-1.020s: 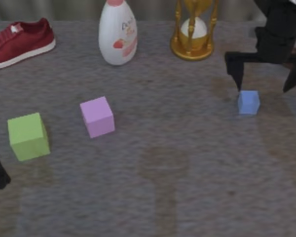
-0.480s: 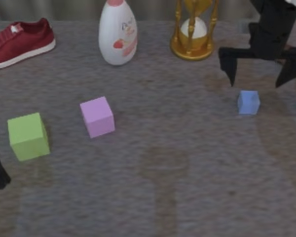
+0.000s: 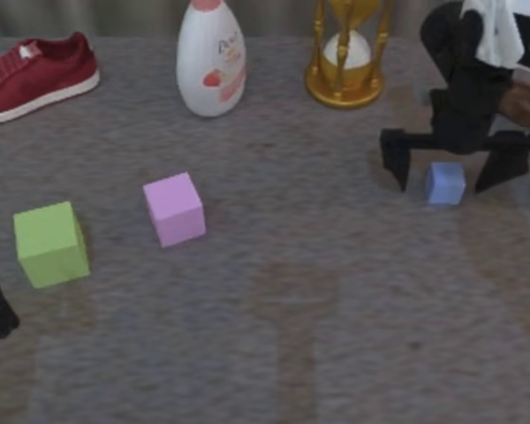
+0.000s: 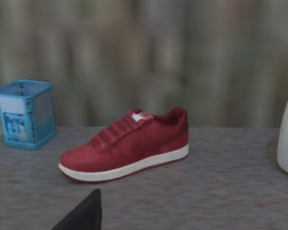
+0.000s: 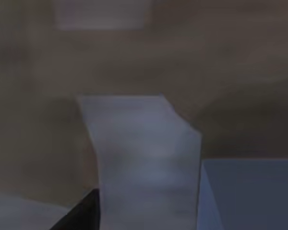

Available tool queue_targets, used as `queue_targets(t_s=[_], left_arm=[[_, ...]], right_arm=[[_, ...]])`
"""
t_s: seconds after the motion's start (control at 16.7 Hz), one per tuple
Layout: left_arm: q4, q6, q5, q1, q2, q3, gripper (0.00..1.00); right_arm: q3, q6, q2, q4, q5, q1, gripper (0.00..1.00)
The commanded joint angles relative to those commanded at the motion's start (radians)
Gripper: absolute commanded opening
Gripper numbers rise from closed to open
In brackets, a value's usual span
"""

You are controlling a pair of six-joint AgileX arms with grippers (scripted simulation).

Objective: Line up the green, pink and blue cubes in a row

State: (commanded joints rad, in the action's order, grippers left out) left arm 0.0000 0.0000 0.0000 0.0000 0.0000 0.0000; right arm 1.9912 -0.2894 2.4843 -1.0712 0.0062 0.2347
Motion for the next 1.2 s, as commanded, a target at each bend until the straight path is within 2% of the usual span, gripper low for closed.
queue_targets(t_s=[0.3,1.08,1.2], left_arm=[[0.0,0.0,0.0,0.0,0.0,0.0,1.0],[0.0,0.0,0.0,0.0,0.0,0.0,1.0],[0.0,0.0,0.0,0.0,0.0,0.0,1.0]], right_arm=[[-0.027,-0.001,0.01,0.03,0.0,0.001,1.0],[-0.027,-0.001,0.01,0.03,0.0,0.001,0.02],[-0.027,-0.001,0.01,0.03,0.0,0.001,0.0]])
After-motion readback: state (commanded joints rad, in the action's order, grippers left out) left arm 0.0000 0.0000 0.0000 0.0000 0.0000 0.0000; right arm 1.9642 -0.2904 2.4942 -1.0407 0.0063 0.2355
